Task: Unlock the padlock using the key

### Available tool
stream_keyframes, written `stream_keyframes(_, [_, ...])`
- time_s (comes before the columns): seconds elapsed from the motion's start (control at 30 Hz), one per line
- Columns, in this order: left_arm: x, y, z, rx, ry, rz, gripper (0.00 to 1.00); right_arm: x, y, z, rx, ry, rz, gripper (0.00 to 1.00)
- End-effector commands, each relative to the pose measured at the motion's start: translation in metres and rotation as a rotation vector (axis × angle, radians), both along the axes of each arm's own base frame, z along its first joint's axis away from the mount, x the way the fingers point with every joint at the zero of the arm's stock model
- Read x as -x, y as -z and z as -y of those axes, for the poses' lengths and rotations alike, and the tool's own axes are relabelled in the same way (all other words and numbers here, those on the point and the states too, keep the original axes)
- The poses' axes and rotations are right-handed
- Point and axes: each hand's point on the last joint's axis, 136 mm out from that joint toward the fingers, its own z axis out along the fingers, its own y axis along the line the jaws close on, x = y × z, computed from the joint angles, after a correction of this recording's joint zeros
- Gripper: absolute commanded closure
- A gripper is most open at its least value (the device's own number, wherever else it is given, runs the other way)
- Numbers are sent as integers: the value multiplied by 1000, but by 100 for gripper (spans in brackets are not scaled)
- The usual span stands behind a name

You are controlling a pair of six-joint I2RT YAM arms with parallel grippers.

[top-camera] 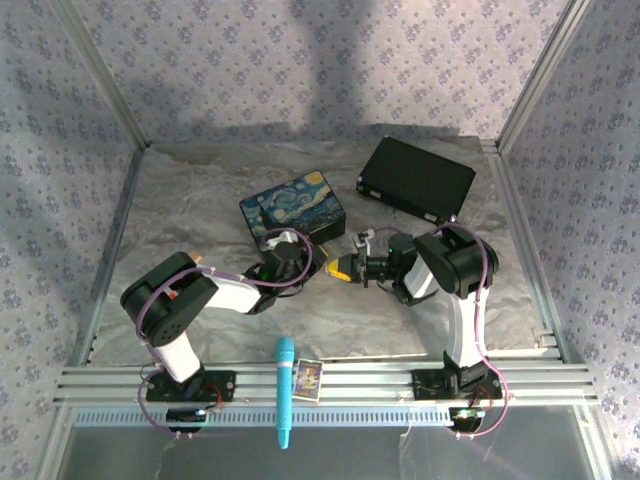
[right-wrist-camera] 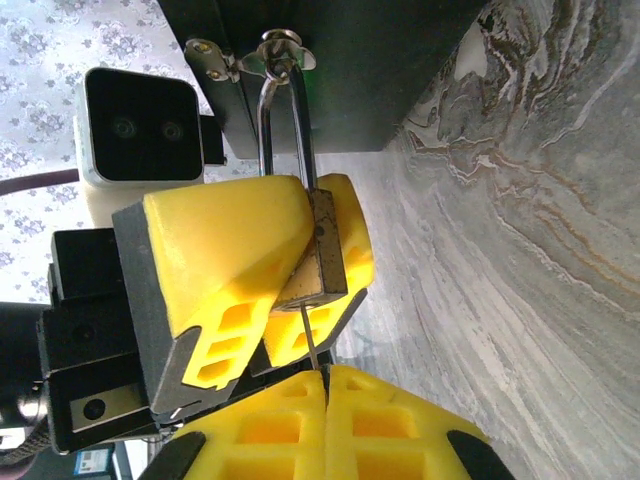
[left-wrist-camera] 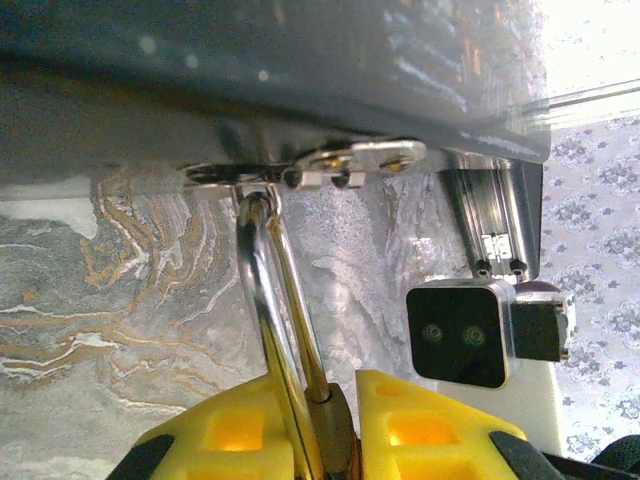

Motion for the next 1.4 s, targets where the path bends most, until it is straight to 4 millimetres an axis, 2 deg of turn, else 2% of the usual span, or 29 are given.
stream_keyframes(0.0, [37, 22, 13, 11, 120, -176, 100, -24, -5, 5, -18, 67, -16, 100])
stream_keyframes(0.23, [35, 16, 14, 22, 112, -158, 100, -26, -4, 1, -25, 57, -47, 100])
stream_keyframes(0.4, [31, 18, 15, 48, 75, -181, 100, -19, -5, -10, -21, 56, -46, 100])
stream_keyframes(0.57, [29, 32, 2, 42, -23, -255, 100, -17, 6, 5, 20, 151, -53, 100])
stream_keyframes(0.7, [29, 45, -6, -52, -65, -291, 90, -18, 8, 16, 47, 236, -50, 100])
stream_keyframes(0.87, [26, 51, -6, -46, -89, -299, 91, -19, 28, 30, 113, 409, -109, 100])
stream_keyframes(1.0, [28, 59, -5, -107, -84, -316, 81, -19, 26, 22, 150, 470, -55, 100])
stream_keyframes(1.1, [30, 67, -10, -128, -98, -337, 80, -19, 25, 13, 182, 451, -5, 100])
stream_keyframes(1.27, [36, 72, -14, -96, -108, -340, 75, -20, 19, 14, 165, 461, 25, 100])
stream_keyframes(1.37, [39, 71, -19, -126, -113, -338, 70, -18, 22, 16, 183, 461, 18, 100])
